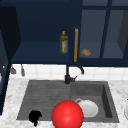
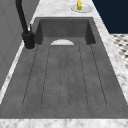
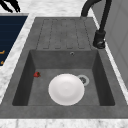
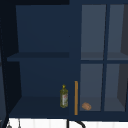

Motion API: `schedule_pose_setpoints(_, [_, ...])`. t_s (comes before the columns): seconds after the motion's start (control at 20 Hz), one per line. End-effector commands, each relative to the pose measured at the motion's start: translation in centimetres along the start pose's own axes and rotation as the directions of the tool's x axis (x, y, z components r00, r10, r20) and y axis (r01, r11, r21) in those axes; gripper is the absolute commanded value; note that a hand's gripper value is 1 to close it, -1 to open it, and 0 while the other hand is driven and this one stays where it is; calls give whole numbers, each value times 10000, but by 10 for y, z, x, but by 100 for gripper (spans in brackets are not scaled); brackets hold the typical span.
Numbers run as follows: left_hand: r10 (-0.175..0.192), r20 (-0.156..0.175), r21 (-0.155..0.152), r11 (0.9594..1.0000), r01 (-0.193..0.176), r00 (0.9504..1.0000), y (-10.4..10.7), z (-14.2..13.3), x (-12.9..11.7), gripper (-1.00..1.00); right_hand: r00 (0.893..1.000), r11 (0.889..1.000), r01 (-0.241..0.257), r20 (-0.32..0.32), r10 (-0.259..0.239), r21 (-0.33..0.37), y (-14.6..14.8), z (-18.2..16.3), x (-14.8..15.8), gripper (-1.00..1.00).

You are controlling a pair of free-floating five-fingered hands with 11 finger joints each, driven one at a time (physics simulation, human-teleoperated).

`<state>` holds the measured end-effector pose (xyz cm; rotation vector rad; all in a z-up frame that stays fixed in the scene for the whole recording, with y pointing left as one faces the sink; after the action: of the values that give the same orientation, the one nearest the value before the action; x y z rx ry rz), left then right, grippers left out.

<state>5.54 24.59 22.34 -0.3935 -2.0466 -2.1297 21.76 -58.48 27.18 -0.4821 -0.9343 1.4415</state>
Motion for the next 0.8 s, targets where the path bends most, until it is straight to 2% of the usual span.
schedule_pose_setpoints(0.0, [0, 0, 0, 10000, 0, 10000, 0, 0, 0, 0, 10000, 9995, 77, -39, -76, 296, 0, -8, 12, -100])
schedule_pose_setpoints(0.1, [0, 0, 0, 10000, 0, 10000, 0, 0, 0, 0, 9991, 9991, -251, -333, 263, 353, 5, -7, 37, -100])
schedule_pose_setpoints(0.25, [0, 0, 0, 10000, 0, 10000, 0, 0, 0, 0, 9976, 9994, -325, -606, 332, 119, 1, 3, 57, -100])
schedule_pose_setpoints(0.35, [0, 0, 0, 10000, 0, 10000, 0, 0, 0, 0, 9979, 9999, -72, -641, 64, -122, 1, 12, 65, -100])
schedule_pose_setpoints(0.45, [0, 0, 0, 10000, 0, 10000, 0, 0, 0, 0, 9965, 9974, 105, -822, -164, -715, -6, 25, 71, -100])
schedule_pose_setpoints(0.75, [0, 0, 0, 10000, 0, 10000, 0, 0, 0, 0, 9934, 9909, 565, -928, -681, -1226, -10, 38, 88, -100])
